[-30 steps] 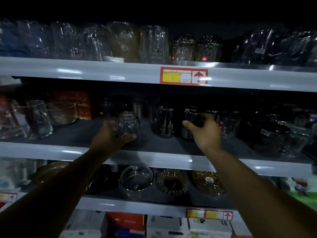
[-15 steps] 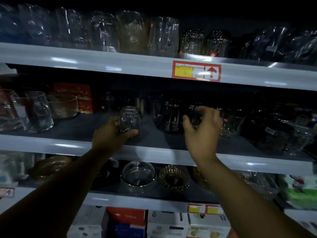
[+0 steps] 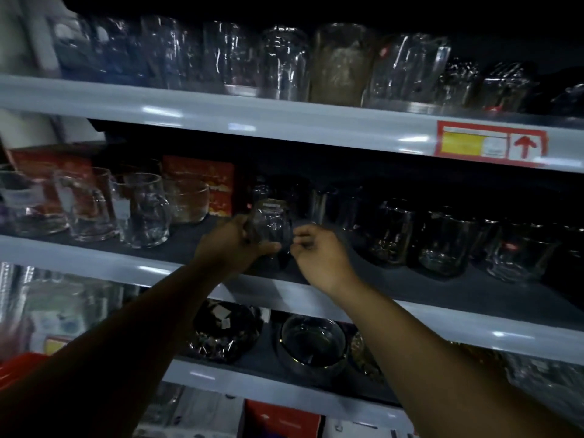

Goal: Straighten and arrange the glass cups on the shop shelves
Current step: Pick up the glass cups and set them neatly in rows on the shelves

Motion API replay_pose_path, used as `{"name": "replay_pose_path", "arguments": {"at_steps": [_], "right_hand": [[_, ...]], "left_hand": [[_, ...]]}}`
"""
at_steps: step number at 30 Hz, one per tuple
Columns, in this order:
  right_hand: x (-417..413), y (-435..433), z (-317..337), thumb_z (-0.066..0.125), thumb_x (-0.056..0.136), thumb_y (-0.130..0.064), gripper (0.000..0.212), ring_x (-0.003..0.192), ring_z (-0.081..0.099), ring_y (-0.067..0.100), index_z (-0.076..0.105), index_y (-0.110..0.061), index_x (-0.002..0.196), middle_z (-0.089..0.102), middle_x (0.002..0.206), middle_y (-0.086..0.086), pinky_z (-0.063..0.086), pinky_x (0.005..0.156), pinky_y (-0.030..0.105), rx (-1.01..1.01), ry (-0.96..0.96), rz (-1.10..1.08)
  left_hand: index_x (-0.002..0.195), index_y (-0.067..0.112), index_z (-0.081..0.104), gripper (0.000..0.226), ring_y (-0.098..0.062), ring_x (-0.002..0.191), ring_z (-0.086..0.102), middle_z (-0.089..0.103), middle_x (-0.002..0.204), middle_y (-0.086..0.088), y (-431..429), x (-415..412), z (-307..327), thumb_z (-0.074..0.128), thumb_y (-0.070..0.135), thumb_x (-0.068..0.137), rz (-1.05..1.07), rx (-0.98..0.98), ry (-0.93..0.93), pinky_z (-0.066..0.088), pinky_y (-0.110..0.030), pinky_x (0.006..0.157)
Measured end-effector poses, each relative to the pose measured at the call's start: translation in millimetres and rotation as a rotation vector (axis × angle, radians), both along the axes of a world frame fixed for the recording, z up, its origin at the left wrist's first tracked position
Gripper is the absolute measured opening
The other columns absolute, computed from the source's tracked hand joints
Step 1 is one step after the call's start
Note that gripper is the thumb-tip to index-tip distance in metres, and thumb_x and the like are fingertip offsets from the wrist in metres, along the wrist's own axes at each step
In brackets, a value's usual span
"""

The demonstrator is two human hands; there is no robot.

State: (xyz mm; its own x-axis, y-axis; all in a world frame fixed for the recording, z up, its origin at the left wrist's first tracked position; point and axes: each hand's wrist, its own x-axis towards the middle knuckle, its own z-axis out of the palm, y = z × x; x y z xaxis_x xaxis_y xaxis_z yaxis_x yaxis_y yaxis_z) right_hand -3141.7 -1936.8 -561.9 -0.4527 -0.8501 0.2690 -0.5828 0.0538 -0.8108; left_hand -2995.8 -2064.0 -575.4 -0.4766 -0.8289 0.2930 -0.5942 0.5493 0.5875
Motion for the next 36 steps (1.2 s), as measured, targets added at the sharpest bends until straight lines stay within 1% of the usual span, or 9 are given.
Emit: {"name": "replay_pose_path", "arguments": {"at_steps": [4, 7, 9, 13, 17, 22, 27, 30, 36], "right_hand": [[9, -26, 2, 0.062, 0.094, -0.008, 0.03, 0.099, 0.068, 0.022, 0.064, -0.013, 0.123, 0.069, 0.114, 0.005, 0.057, 0.093, 0.04, 0.015, -0.091, -0.008], [14, -44, 2, 0.062, 0.091, -0.008, 0.029, 0.101, 0.068, 0.025, 0.065, -0.013, 0.12, 0.071, 0.107, 0.007, 0.056, 0.095, 0.047, -0.018, -0.235, -0.031], [17, -53, -1, 0.063, 0.091, -0.009, 0.025, 0.102, 0.069, 0.026, 0.065, -0.014, 0.115, 0.071, 0.106, 0.006, 0.056, 0.096, 0.047, -0.045, -0.304, -0.051], [19, -58, -8, 0.064, 0.089, -0.006, 0.031, 0.108, 0.065, 0.022, 0.062, -0.021, 0.116, 0.067, 0.109, -0.004, 0.054, 0.099, 0.047, -0.069, -0.348, -0.027], [16, -59, -11, 0.062, 0.088, 0.003, 0.034, 0.109, 0.063, 0.016, 0.065, -0.026, 0.105, 0.066, 0.106, -0.011, 0.054, 0.092, 0.033, -0.086, -0.395, 0.069], [9, -61, -12, 0.062, 0.091, 0.003, 0.066, 0.126, 0.056, 0.019, 0.043, -0.018, 0.15, 0.055, 0.145, -0.001, 0.05, 0.085, 0.024, -0.037, -0.485, 0.133], [9, -60, -8, 0.066, 0.091, -0.004, 0.077, 0.109, 0.058, 0.012, 0.029, -0.019, 0.156, 0.048, 0.149, -0.002, 0.051, 0.102, 0.034, -0.019, -0.498, 0.098], [14, -64, -2, 0.065, 0.089, -0.001, 0.043, 0.104, 0.061, 0.011, 0.056, -0.018, 0.128, 0.067, 0.123, -0.004, 0.049, 0.08, 0.018, 0.026, -0.437, 0.179], [15, -78, -3, 0.064, 0.089, 0.002, 0.048, 0.116, 0.057, 0.009, 0.058, -0.019, 0.132, 0.06, 0.132, -0.006, 0.042, 0.081, 0.012, -0.006, -0.415, 0.203]], "left_hand": [[0.09, 0.024, 0.06, 0.052, -0.013, 0.075, 0.064, 0.065, 0.071, 0.006, -17, 1, 10, 0.083, 0.063, 0.066, 0.018, 0.015, 0.037, 0.042, -0.026, 0.059], [0.102, 0.015, 0.059, 0.058, -0.017, 0.082, 0.066, 0.064, 0.07, 0.008, -31, 6, 3, 0.09, 0.047, 0.065, 0.071, 0.066, 0.198, 0.048, -0.032, 0.071], [0.085, 0.022, 0.057, 0.029, -0.019, 0.082, 0.066, 0.063, 0.07, 0.006, -36, 10, -3, 0.083, 0.032, 0.079, 0.063, 0.042, 0.236, 0.051, -0.034, 0.079], [0.062, 0.017, 0.048, 0.026, -0.005, 0.057, 0.054, 0.056, 0.058, 0.005, -39, 10, -9, 0.058, 0.015, 0.086, 0.052, -0.08, 0.271, 0.04, -0.017, 0.057], [0.071, 0.02, 0.056, 0.019, -0.021, 0.072, 0.062, 0.067, 0.078, -0.01, -34, 7, -6, 0.055, 0.008, 0.086, -0.012, -0.013, 0.289, 0.053, -0.039, 0.075], [0.132, 0.027, 0.061, 0.054, -0.024, 0.12, 0.061, 0.067, 0.128, 0.0, -30, 8, -1, 0.069, 0.037, 0.08, -0.07, 0.147, 0.181, 0.044, -0.045, 0.109], [0.115, 0.05, 0.06, 0.061, -0.023, 0.118, 0.061, 0.07, 0.122, 0.009, -20, 8, 6, 0.054, 0.071, 0.058, -0.032, 0.159, 0.134, 0.04, -0.051, 0.11], [0.109, 0.051, 0.063, 0.052, -0.014, 0.106, 0.066, 0.073, 0.106, 0.018, -31, 8, 0, 0.057, 0.065, 0.06, -0.065, 0.193, 0.235, 0.049, -0.044, 0.103], [0.101, 0.033, 0.067, 0.015, -0.018, 0.102, 0.067, 0.073, 0.106, 0.002, -38, 9, 10, 0.071, 0.026, 0.089, -0.098, 0.241, 0.234, 0.055, -0.043, 0.095]]}}
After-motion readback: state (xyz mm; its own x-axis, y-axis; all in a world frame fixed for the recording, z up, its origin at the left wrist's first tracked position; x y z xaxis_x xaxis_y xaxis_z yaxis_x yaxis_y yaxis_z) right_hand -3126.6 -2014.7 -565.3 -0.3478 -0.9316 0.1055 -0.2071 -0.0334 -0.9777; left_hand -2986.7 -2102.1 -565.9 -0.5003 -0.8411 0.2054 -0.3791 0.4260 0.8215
